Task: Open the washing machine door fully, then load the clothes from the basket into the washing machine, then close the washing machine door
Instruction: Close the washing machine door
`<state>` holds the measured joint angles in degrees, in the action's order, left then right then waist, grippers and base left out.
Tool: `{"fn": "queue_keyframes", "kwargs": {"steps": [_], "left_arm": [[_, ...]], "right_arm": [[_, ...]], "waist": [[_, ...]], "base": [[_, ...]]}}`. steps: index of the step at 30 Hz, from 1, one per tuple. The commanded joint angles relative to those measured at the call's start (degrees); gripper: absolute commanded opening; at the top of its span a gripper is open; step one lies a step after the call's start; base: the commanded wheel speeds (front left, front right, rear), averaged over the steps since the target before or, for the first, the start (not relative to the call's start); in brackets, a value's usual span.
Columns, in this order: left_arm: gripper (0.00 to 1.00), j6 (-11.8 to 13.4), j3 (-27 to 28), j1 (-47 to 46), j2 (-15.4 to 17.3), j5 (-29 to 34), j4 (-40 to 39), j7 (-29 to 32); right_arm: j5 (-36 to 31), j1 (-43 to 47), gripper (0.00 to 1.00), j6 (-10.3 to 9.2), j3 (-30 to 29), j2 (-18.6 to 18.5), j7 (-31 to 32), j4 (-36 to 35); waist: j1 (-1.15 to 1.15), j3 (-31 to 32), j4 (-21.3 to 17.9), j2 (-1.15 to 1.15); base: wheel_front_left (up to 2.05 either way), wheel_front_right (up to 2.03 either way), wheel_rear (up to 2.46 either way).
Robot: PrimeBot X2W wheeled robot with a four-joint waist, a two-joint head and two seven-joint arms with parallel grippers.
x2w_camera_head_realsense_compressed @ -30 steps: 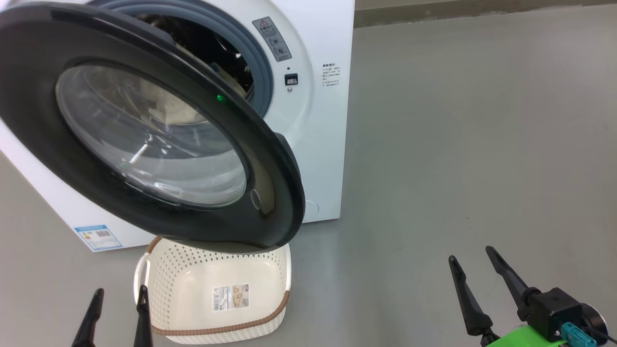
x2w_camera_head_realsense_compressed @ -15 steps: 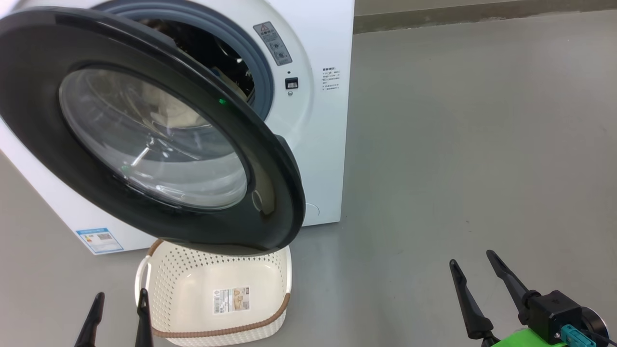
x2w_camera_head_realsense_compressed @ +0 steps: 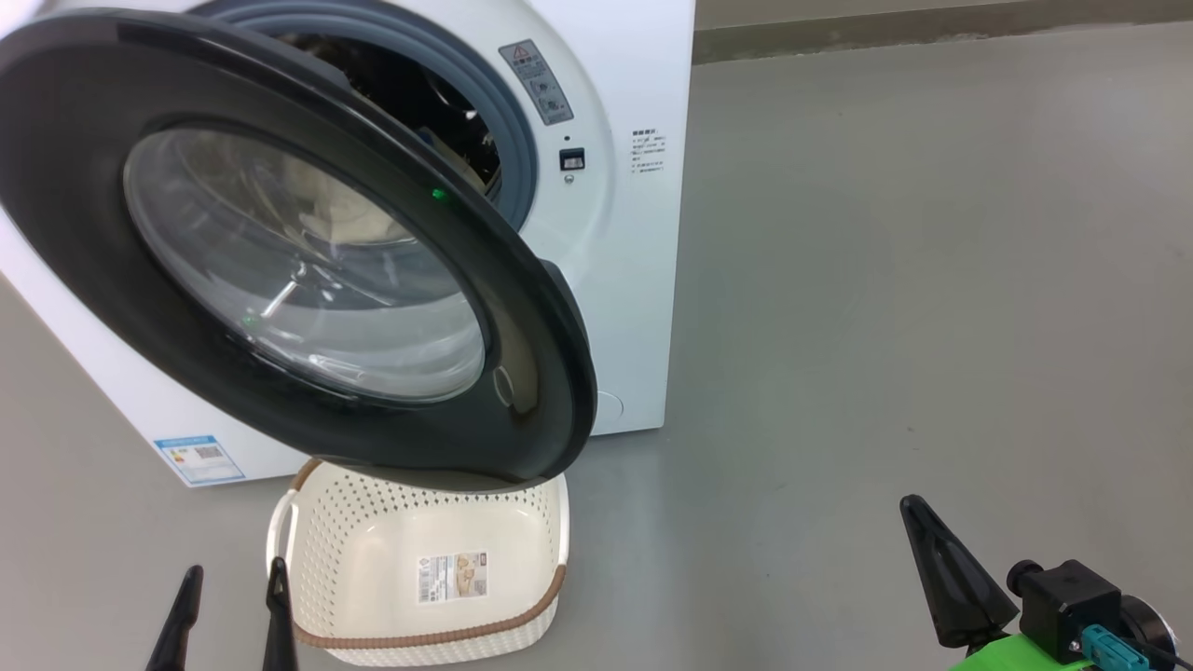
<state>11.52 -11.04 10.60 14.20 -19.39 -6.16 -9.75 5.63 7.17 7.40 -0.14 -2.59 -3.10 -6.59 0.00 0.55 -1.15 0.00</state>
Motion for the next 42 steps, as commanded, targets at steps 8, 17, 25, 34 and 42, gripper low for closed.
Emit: {"fn": "queue_keyframes", "kwargs": {"steps": [8,17,25,34,42], "left_arm": [[1.0,0.41,1.43,-2.58,0.81,0.38,-2.03,-0.89],[1.0,0.17,0.1,-5.07,0.15,0.95,-1.68,-1.69],[1.0,0.2,0.08,-7.1,0.25,1.27,-0.98,-2.59],[1.0,0.31,-0.01,-8.12,0.09,1.36,-0.79,-3.35],[1.0,0.2,-0.22,-8.21,0.04,1.21,-0.84,-3.79]], "right_arm": [[0.26,-5.34,0.0,0.09,0.98,-0.29,-1.6,3.18],[-0.26,-16.61,0.0,0.09,-0.68,-0.29,-5.0,12.89],[-0.35,-34.01,0.0,0.09,-0.56,-0.29,-8.08,16.46],[4.14,-45.06,0.0,0.09,10.42,-0.29,-5.96,4.99],[9.49,-43.81,0.0,0.09,23.56,-0.29,2.18,-0.68]], "waist": [[0.0,-1.54,1.8,0.0],[0.0,-4.07,5.16,0.0],[0.0,-5.55,7.42,0.0],[0.0,-5.37,9.22,0.0],[0.0,-5.38,10.77,0.0]], "base": [[0.0,0.0,0.0],[0.0,0.0,0.0],[0.0,0.0,0.0],[0.0,0.0,0.0],[0.0,0.0,0.0]]}}
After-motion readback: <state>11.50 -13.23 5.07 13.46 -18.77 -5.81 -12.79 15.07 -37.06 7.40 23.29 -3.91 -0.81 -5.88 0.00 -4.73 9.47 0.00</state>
